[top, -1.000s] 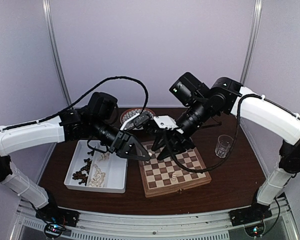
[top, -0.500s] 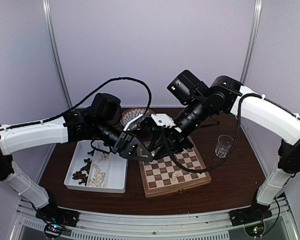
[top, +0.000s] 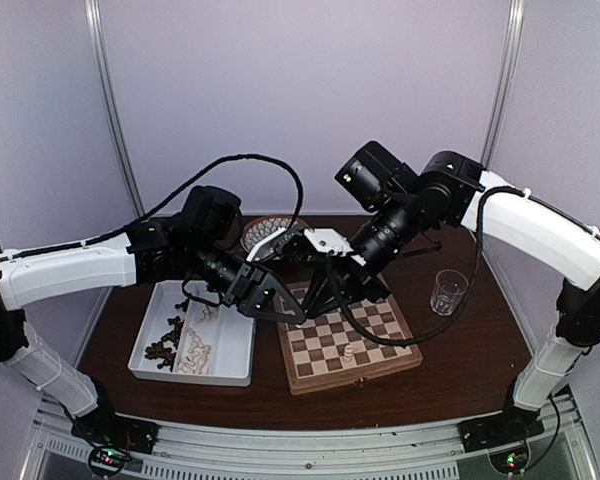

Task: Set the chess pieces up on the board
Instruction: Pass from the left arm to the right, then place the pawn at h2.

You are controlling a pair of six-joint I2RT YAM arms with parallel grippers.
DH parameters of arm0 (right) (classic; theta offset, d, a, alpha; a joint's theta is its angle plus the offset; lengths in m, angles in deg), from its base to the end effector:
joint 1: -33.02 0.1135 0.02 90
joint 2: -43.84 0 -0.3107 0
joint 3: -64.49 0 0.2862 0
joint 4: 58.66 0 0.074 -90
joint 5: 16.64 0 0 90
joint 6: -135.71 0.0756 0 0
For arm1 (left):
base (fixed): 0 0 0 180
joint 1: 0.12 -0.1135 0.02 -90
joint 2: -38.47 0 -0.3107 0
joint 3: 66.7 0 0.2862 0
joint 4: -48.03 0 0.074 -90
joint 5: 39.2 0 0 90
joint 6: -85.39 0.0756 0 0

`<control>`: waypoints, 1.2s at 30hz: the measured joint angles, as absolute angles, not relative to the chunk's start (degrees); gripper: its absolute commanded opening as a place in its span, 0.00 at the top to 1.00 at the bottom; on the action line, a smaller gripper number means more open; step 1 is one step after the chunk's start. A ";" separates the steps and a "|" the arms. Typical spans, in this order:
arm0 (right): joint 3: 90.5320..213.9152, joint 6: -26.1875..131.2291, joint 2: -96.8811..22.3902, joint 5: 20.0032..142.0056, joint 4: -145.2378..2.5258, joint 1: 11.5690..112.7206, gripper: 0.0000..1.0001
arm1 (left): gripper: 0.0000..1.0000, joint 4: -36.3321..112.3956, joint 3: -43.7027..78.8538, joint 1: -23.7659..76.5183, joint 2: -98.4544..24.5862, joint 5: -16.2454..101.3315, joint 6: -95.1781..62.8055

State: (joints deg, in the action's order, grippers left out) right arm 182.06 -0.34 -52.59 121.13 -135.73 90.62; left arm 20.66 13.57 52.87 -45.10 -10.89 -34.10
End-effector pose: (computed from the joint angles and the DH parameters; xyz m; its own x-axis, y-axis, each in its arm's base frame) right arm 0.1626 0.3607 0.4221 0.2605 -0.4925 -0.8304 -0.8677 -0.4967 0.0224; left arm 0.1668 -0.3319 0.3497 -0.6781 0.5117 -0.5276 0.5753 -0.0773 -0.8143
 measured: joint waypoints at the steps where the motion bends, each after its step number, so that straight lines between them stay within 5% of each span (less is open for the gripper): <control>1: 182.06 -0.42 -52.59 121.20 -135.71 90.62 0.95 | 0.64 20.44 13.57 52.87 -45.10 -10.60 -33.93; 11: 176.31 -0.42 -51.89 114.12 -133.54 89.64 0.97 | 0.46 11.98 12.63 51.40 -41.19 1.07 -27.46; 20: 166.56 -1.12 -51.84 95.62 -134.72 86.84 0.98 | 0.45 6.32 5.70 45.37 -30.24 10.45 -25.18; 36: 156.79 -1.23 -56.17 77.53 -137.68 76.94 0.97 | 0.45 3.15 4.72 44.98 -29.43 15.84 -24.16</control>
State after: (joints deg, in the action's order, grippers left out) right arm 156.79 -1.23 -56.17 77.53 -137.68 76.94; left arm 3.15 4.72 44.98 -29.43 15.84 -24.16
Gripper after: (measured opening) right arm 0.091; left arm 0.547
